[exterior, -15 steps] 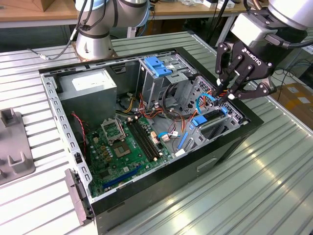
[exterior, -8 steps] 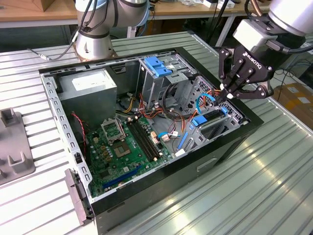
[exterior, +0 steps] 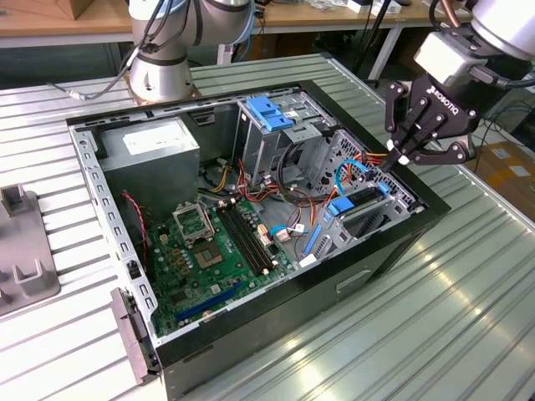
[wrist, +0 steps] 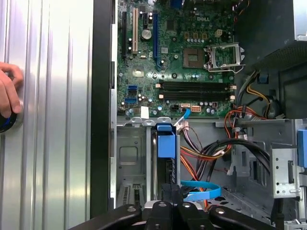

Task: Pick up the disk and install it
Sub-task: 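Insert the disk into the insertion slot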

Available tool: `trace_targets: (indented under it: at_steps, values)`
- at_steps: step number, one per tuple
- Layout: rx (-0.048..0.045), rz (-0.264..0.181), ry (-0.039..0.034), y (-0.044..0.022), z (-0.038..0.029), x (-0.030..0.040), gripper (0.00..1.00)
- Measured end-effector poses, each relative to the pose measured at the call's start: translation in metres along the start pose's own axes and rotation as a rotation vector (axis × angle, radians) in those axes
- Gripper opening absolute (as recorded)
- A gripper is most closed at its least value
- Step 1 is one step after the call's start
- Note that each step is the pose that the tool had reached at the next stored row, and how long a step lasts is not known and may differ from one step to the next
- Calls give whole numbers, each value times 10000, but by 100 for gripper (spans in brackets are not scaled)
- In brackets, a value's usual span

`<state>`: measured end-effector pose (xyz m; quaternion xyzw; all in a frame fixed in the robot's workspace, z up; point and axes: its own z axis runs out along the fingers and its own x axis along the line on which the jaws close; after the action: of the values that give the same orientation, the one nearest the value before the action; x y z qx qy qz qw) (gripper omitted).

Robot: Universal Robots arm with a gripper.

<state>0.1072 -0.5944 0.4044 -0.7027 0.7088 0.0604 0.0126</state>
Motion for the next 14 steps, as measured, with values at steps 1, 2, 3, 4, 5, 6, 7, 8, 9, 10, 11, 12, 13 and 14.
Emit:
trace_targets:
  at_steps: [1, 2, 3, 4, 5, 6, 7, 8, 9, 10, 11, 12, 13, 14]
  values:
    - [-2, 0, 1, -23, -2, -1, 10]
    - [-3, 0, 0, -34, -2, -1, 10]
    - [-4, 1, 0, -45, -3, -1, 10]
    - [-4, 0, 0, -63, -4, -2, 10]
    - [-5, 0, 0, -72, -5, -2, 10]
    - [-5, 0, 0, -79, -5, -2, 10]
    - [-5, 0, 0, -95, -6, -2, 10]
    - [-5, 0, 0, -103, -7, -3, 10]
    - [-5, 2, 0, -105, -7, -2, 10]
    - [-5, 2, 0, -106, -7, -2, 10]
    - [-4, 0, 0, -107, -7, -2, 10]
    - [-5, 0, 0, -108, -7, -2, 10]
    - [-5, 1, 0, -108, -7, -2, 10]
    - [-5, 0, 0, -108, -7, -2, 10]
